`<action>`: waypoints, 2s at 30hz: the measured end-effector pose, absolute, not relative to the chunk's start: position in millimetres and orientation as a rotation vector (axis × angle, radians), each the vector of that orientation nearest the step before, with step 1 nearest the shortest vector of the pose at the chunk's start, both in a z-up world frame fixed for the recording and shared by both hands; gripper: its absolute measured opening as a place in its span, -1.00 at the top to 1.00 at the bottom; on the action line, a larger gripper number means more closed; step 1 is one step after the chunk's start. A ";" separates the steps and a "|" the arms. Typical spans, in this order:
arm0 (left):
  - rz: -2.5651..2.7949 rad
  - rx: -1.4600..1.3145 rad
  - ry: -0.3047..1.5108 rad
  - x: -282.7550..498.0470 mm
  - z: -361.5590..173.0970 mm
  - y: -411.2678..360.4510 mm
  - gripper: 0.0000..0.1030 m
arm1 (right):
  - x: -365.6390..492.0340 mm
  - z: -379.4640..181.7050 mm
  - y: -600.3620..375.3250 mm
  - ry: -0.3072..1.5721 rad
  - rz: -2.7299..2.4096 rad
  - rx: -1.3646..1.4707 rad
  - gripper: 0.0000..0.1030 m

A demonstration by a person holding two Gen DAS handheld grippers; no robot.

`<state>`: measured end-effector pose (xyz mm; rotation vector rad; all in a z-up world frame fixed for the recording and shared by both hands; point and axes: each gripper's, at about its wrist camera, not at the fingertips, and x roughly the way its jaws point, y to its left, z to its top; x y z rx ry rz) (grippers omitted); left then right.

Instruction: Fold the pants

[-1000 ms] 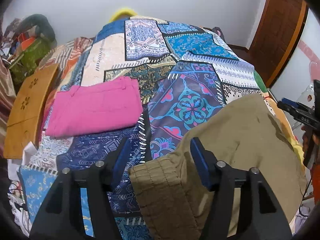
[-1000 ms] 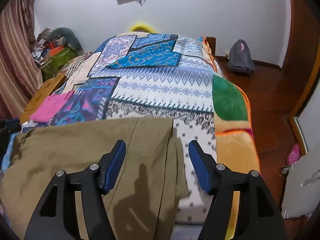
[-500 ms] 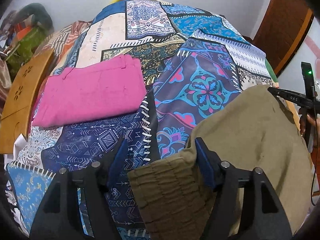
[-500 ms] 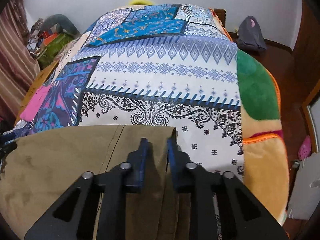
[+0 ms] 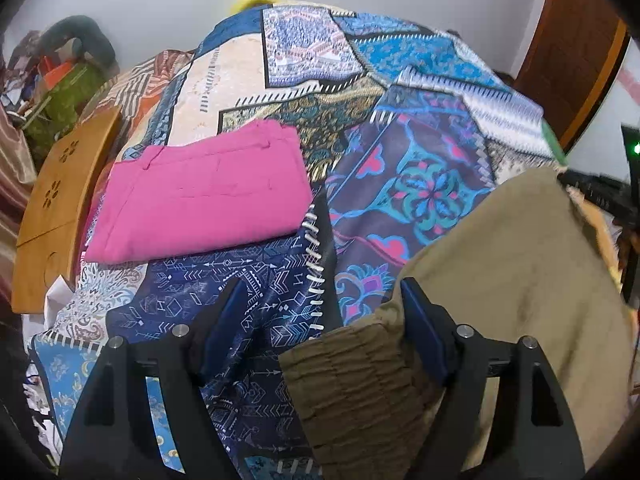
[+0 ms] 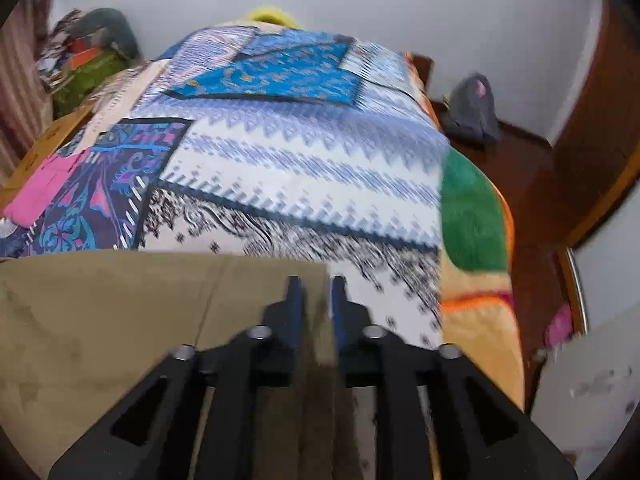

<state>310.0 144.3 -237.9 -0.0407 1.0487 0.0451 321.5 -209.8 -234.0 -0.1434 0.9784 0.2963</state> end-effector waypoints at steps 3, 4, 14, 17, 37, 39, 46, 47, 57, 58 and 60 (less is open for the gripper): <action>0.058 -0.026 1.000 303.0 -215.7 142.7 -0.52 | 296.9 -210.0 -211.1 0.931 0.363 -0.100 0.12; 0.061 -0.025 0.979 300.0 -206.7 141.6 -0.52 | 288.9 -199.4 -208.6 0.906 0.389 -0.091 0.12; -0.092 -0.021 0.954 270.7 -186.1 94.5 -0.53 | 240.2 -161.2 -104.4 0.877 0.698 -0.102 -0.45; -0.107 0.004 1.007 266.0 -205.8 85.8 -0.53 | 237.7 -194.0 -72.2 0.975 0.753 -0.162 -0.44; 0.020 -0.029 1.058 215.1 -220.4 118.7 -0.54 | 126.5 -223.3 -209.2 1.089 0.636 -0.080 -0.49; 0.031 -0.004 1.025 207.3 -206.7 112.2 -0.54 | 121.4 -219.0 -219.0 1.090 0.608 -0.096 -0.48; -0.059 -0.028 0.927 179.6 -167.8 74.2 -0.55 | 133.0 -194.5 -240.0 0.949 0.448 -0.033 -0.49; -0.071 -0.022 0.934 177.6 -170.9 66.9 -0.55 | 134.9 -198.9 -237.9 0.953 0.433 -0.030 -0.49; -0.060 0.013 1.002 157.8 -219.5 53.1 -0.58 | 121.2 -222.9 -231.4 1.035 0.407 -0.065 -0.48; -0.055 0.007 0.997 154.5 -216.1 57.7 -0.58 | 120.9 -217.5 -230.7 1.022 0.401 -0.074 -0.48; -0.029 -0.005 0.987 145.2 -209.4 69.9 -0.58 | 116.2 -204.0 -229.6 0.986 0.397 -0.084 -0.49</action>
